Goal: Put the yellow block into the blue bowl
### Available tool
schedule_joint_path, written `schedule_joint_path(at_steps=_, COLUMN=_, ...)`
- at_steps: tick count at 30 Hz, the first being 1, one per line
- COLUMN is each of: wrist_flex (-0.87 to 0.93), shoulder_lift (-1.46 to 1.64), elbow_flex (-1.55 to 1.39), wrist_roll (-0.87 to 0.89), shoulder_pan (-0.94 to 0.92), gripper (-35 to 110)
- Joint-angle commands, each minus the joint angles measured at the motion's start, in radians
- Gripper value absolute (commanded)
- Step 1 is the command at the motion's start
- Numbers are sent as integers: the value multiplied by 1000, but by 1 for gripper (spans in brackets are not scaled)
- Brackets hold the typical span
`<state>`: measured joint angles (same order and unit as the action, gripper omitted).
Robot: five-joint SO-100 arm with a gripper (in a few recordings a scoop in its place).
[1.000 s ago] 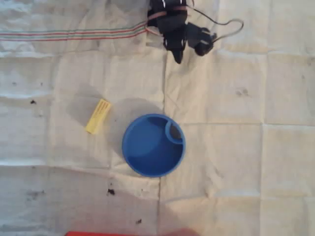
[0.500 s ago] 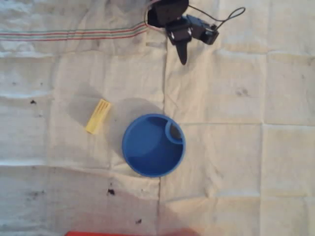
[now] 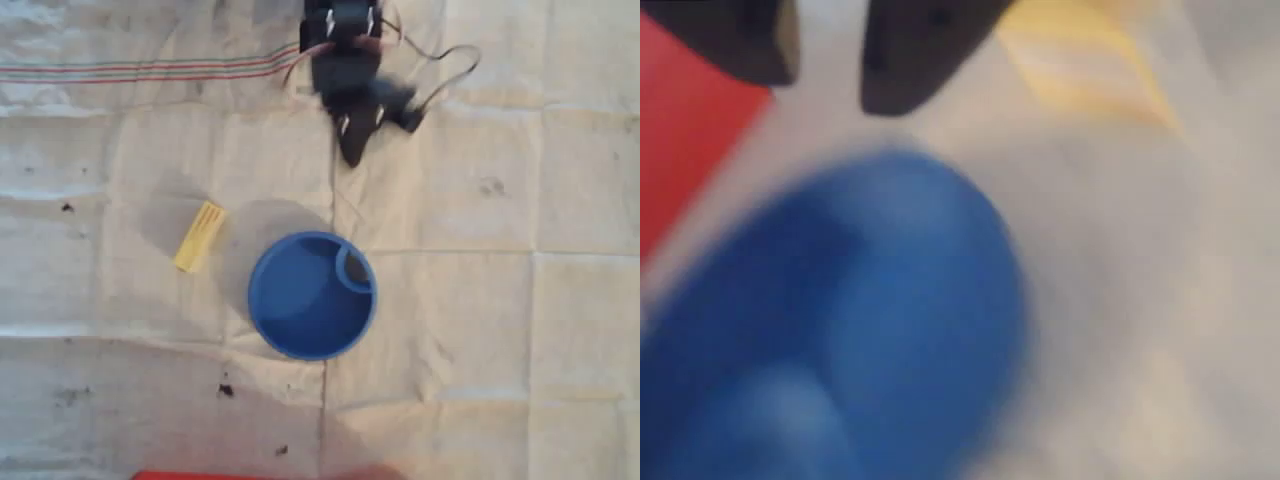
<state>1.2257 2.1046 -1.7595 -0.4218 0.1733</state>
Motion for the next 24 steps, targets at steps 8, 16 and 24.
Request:
schedule_joint_path(at_steps=8, wrist_flex=143, shoulder_lift=-325, elbow_flex=440, wrist_roll=-546, shoulder_pan=-172, gripper=1)
schedule_joint_path(at_steps=16, wrist_flex=195, shoulder_lift=-463, elbow_flex=604, wrist_roll=-877, shoulder_pan=-330, gripper=1)
schedule_joint_path(at_steps=24, wrist_flex=193, shoulder_lift=-630, elbow_flex=669, wrist_roll=-1057, shoulder_pan=-472, gripper=11)
